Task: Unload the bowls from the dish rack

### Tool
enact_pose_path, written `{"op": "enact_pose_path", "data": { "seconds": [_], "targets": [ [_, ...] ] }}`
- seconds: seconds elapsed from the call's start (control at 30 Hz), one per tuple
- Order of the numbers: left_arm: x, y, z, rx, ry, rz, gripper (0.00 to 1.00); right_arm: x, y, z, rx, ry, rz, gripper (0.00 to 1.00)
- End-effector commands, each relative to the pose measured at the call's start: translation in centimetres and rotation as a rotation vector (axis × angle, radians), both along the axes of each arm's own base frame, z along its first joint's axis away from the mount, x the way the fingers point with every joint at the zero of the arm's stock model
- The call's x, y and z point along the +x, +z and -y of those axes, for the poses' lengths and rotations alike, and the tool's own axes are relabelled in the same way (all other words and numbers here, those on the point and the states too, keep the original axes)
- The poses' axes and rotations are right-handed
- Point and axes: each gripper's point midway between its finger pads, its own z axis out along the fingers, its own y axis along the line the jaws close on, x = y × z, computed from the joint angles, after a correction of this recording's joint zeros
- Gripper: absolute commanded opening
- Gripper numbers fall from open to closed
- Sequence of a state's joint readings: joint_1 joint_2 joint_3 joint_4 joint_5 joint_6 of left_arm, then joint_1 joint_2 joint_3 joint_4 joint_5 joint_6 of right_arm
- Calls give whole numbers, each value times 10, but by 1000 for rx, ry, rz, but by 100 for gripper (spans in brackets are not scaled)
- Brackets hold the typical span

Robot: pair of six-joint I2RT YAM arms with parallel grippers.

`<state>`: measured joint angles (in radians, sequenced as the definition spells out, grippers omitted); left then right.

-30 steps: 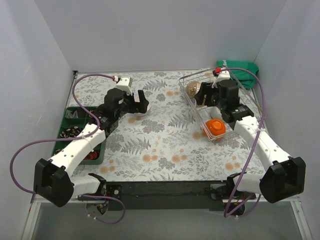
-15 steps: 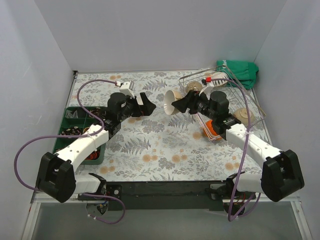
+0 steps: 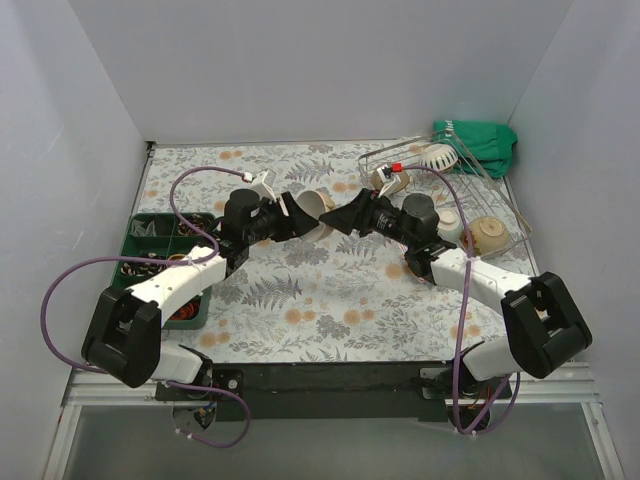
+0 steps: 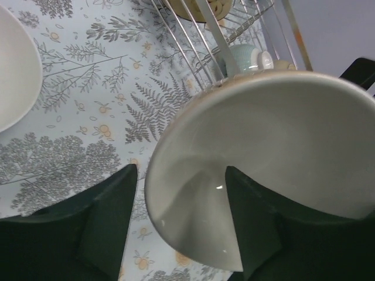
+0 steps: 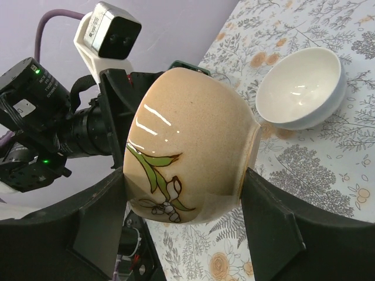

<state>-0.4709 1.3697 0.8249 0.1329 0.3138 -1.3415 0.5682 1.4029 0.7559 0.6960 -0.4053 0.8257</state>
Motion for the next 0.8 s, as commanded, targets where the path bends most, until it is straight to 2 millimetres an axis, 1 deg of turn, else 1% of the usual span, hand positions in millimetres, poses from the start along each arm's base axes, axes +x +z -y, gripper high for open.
{"op": "enact_pose_path", "data": {
  "seconds": [0.0, 0.03, 0.13, 0.17, 0.2, 0.23, 0.3, 0.33, 0.4, 0.43, 0.5, 0.53, 0.6, 0.63, 0.67, 0.73, 0.77],
  "targets": [
    [-4, 6, 6, -43, -18, -4, 46, -8, 55, -4, 160, 40, 151, 9],
    [-3, 7, 6, -45, -16, -5, 35, -9, 53, -5, 162, 42, 149, 9],
    [-2, 7, 3, -33, 5, -4, 19, -9, 48, -3, 154, 34, 148, 11],
    [0, 8, 1, -23, 18, 4, 10, -9, 47, -2, 152, 27, 152, 12],
    [2, 9, -1, -17, 28, 10, 4, -9, 43, -1, 145, 23, 146, 13],
    [3, 10, -3, -9, 36, 13, 0, -8, 40, 0, 138, 13, 149, 18],
    [7, 12, -8, 14, 59, 32, 0, -9, 31, 3, 121, 1, 144, 26],
    [7, 11, -9, 28, 66, 33, 0, -8, 28, 4, 106, -5, 153, 37],
    [12, 11, -16, 63, 97, 51, 0, -5, 22, 10, 79, -33, 151, 50],
    [14, 12, -19, 80, 112, 54, 0, -7, 20, 14, 70, -42, 154, 63],
    [16, 13, -24, 112, 126, 72, 0, -2, 9, 24, 31, -75, 146, 72],
    [20, 14, -29, 132, 152, 77, 0, -3, 7, 31, 16, -89, 147, 80],
    [23, 14, -33, 160, 168, 92, 0, 3, 2, 44, -27, -137, 167, 84],
    [23, 10, -38, 197, 179, 91, 0, 2, -3, 51, -56, -152, 152, 87],
    [27, 14, -41, 212, 188, 103, 0, 6, -8, 58, -95, -183, 171, 88],
    [29, 10, -45, 260, 191, 106, 0, 5, -16, 69, -163, -214, 156, 90],
    [31, 13, -47, 273, 199, 115, 0, 8, -19, 75, -195, -248, 157, 91]
  ]
}}
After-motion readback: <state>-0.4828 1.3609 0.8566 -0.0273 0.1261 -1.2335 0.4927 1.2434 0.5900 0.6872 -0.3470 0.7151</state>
